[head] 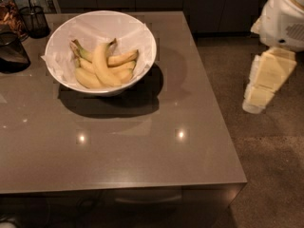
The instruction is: Pick banana from white bowl
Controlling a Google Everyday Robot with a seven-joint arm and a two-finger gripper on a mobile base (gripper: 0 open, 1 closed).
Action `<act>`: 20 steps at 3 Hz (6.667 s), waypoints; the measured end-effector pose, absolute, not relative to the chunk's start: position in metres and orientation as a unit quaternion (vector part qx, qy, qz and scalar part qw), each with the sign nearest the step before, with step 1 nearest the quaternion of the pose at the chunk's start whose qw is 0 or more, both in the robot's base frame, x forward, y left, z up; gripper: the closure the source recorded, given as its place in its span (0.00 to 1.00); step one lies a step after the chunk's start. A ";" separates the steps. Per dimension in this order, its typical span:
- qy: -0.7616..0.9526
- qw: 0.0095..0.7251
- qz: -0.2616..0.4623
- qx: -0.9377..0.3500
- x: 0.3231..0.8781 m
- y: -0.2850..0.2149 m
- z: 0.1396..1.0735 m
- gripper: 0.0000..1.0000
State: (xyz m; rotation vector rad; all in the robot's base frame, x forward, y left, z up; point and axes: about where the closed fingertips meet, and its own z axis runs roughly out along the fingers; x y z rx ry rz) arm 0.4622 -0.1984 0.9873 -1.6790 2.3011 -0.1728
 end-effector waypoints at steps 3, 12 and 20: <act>0.837 0.156 -0.077 -0.519 0.494 -0.159 0.999 0.00; 0.842 0.207 0.020 -0.498 0.587 0.057 0.993 0.00; 0.852 0.102 0.086 -0.506 0.640 0.134 0.890 0.38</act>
Offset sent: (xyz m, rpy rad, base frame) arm 0.0239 0.0225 0.0052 -0.0227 0.0213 -0.0752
